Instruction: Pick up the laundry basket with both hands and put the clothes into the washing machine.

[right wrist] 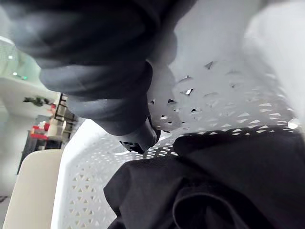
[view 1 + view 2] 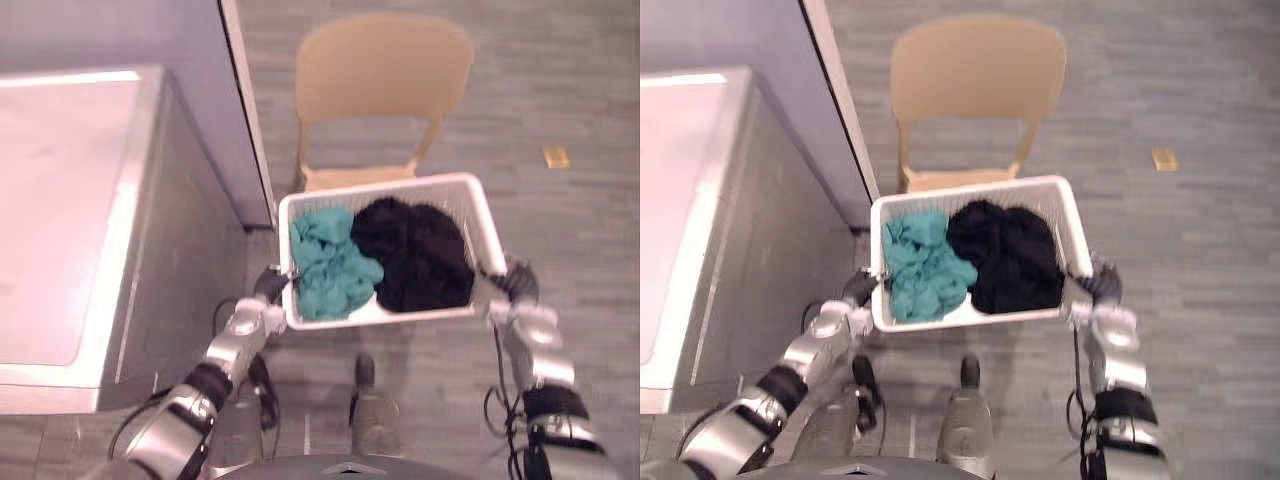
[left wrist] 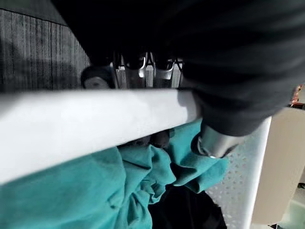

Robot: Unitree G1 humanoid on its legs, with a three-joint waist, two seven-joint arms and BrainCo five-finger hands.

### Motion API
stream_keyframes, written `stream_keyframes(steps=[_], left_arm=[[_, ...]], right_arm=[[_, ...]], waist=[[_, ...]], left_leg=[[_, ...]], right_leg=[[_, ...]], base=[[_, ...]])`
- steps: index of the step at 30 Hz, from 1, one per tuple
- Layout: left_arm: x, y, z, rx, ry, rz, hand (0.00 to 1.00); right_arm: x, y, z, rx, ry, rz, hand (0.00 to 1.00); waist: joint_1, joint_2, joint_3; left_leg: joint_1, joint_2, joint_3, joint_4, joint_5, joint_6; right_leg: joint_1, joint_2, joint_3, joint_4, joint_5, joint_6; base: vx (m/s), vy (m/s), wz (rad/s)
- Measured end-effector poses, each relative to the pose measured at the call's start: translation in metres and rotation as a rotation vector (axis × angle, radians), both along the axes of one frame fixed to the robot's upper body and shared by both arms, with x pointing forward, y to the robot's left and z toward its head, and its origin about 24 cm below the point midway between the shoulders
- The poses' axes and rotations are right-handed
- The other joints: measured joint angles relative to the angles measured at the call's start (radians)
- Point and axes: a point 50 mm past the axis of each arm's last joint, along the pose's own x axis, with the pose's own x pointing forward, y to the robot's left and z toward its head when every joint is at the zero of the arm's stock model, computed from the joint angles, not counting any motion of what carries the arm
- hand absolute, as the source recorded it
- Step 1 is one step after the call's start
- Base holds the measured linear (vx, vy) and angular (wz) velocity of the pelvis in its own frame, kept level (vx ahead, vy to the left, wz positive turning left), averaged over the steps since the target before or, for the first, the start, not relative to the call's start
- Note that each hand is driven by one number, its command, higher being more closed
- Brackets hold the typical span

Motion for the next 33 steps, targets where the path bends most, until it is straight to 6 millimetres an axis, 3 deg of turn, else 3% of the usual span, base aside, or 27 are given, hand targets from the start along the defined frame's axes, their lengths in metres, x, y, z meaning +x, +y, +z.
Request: stream_keyframes(steps=[1, 5, 7, 8, 13, 16, 19, 23, 24, 25, 33], left_arm=[[0.012, -0.002, 0.012, 0.006, -0.035, 0.002, 1.0], [0.042, -0.001, 0.048, 0.014, -0.122, 0.053, 1.0], [0.057, 0.005, 0.069, -0.007, -0.162, 0.106, 1.0], [0.067, 0.011, 0.086, -0.031, -0.194, 0.159, 1.0], [0.089, 0.033, 0.128, -0.059, -0.277, 0.259, 1.0], [0.098, 0.046, 0.153, -0.069, -0.332, 0.319, 1.0], [0.102, 0.051, 0.173, -0.076, -0.377, 0.354, 1.0], [0.102, 0.05, 0.181, -0.082, -0.404, 0.36, 1.0], [0.102, 0.049, 0.183, -0.081, -0.411, 0.357, 0.0], [0.102, 0.048, 0.184, -0.065, -0.424, 0.353, 0.0], [0.101, 0.042, 0.187, 0.002, -0.435, 0.323, 0.0]], right_arm=[[0.012, 0.0, 0.019, -0.024, -0.044, 0.008, 1.0], [0.043, 0.005, 0.06, -0.044, -0.135, 0.005, 1.0], [0.06, 0.013, 0.081, -0.041, -0.176, 0.021, 1.0], [0.071, 0.023, 0.101, -0.045, -0.226, 0.042, 1.0], [0.094, 0.052, 0.153, -0.047, -0.338, 0.107, 1.0], [0.101, 0.067, 0.17, -0.007, -0.39, 0.132, 1.0], [0.104, 0.074, 0.172, 0.071, -0.417, 0.126, 1.0], [0.104, 0.076, 0.169, 0.117, -0.426, 0.117, 1.0], [0.104, 0.076, 0.168, 0.12, -0.425, 0.115, 1.0], [0.103, 0.075, 0.166, 0.126, -0.423, 0.115, 0.0], [0.103, 0.078, 0.145, 0.19, -0.381, 0.115, 0.0]], waist=[[-0.006, -0.005, 0.029], [-0.023, -0.014, 0.088], [-0.02, -0.016, 0.111], [-0.018, -0.015, 0.128], [-0.001, -0.015, 0.132], [0.012, -0.015, 0.132], [0.023, -0.014, 0.132], [0.033, -0.014, 0.132], [0.034, -0.014, 0.132], [0.033, -0.014, 0.132], [0.028, -0.014, 0.132]], left_leg=[[-0.026, 0.006, 0.008, -0.002, 0.006, -0.002], [-0.1, 0.021, 0.015, -0.007, 0.039, 0.004], [-0.124, 0.029, 0.027, -0.015, 0.057, 0.009], [-0.137, 0.031, 0.037, -0.035, 0.075, 0.009], [-0.197, 0.039, 0.04, -0.092, 0.127, 0.004], [-0.215, 0.042, 0.039, -0.133, 0.157, -0.002], [-0.229, 0.038, 0.038, -0.156, 0.169, -0.007], [-0.231, 0.036, 0.042, -0.167, 0.172, -0.008], [-0.231, 0.036, 0.043, -0.167, 0.172, -0.008], [-0.231, 0.036, 0.045, -0.167, 0.172, -0.008], [-0.219, 0.036, 0.072, -0.166, 0.166, -0.015]], right_leg=[[-0.032, 0.007, 0.006, -0.003, 0.012, -0.005], [-0.107, 0.025, 0.017, -0.021, 0.058, -0.013], [-0.134, 0.036, 0.029, -0.043, 0.086, -0.017], [-0.155, 0.041, 0.035, -0.057, 0.101, -0.021], [-0.231, 0.061, 0.033, -0.083, 0.134, -0.032], [-0.263, 0.065, 0.025, -0.083, 0.136, -0.035], [-0.285, 0.064, 0.02, -0.082, 0.136, -0.035], [-0.293, 0.06, 0.0, -0.074, 0.135, -0.035], [-0.294, 0.059, -0.003, -0.069, 0.134, -0.036], [-0.298, 0.058, -0.004, -0.06, 0.13, -0.035], [-0.309, 0.049, -0.026, -0.031, 0.12, -0.047]], base=[[-0.2, -0.006, -0.25], [-0.1, -0.023, -0.16], [-0.06, -0.041, -0.23], [-0.05, -0.041, -0.17], [-0.05, -0.057, -0.08], [-0.02, -0.049, 0.0], [-0.01, -0.04, 0.03], [0.0, -0.006, 0.01], [0.02, -0.021, 0.03], [0.0, 0.0, 0.0], [-0.01, -0.027, -0.03]])
